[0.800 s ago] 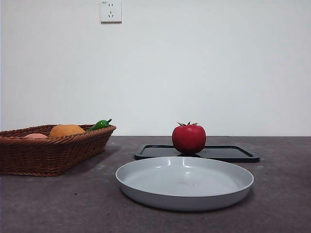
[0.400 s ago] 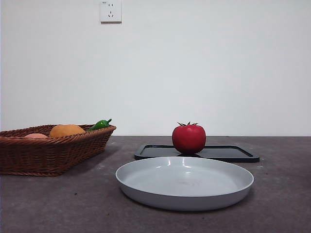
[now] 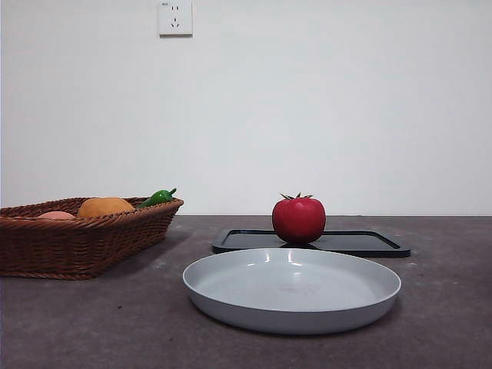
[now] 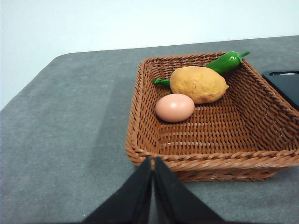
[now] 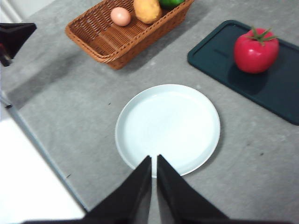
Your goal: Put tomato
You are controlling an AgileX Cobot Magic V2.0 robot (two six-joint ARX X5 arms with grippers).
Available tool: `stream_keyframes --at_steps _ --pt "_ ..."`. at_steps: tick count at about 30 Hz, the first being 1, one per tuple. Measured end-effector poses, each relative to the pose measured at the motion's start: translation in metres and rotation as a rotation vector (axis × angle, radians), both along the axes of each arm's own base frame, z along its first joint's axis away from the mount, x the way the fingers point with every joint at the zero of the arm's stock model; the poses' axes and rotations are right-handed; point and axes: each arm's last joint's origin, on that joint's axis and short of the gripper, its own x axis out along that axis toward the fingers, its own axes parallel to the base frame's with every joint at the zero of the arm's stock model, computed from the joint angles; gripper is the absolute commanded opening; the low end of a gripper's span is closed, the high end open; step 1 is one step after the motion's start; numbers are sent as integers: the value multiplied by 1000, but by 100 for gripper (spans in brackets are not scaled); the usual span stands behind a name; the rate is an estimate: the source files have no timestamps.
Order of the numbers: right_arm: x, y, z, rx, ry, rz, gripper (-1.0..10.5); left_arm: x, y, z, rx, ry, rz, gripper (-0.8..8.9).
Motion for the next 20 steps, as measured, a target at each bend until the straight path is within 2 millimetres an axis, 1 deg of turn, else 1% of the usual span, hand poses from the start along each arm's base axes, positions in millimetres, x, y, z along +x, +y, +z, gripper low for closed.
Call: stream_keyframes --at_steps 2,5,8,11,15,20 --pt "1 -3 3 13 -39 -22 7 0 0 0 0 0 0 8" --pt "1 -12 6 65 -157 -97 7 0 0 0 0 0 0 8" --pt "-2 -23 1 111 -284 -199 7 0 0 0 0 0 0 8" --pt "-6 -34 -14 123 -385 -315 7 0 0 0 0 0 0 8" --pt "-6 -45 -45 115 -505 -470 7 0 0 0 0 0 0 8" --pt "-5 -53 -81 107 -611 -591 7 0 0 0 0 0 0 8"
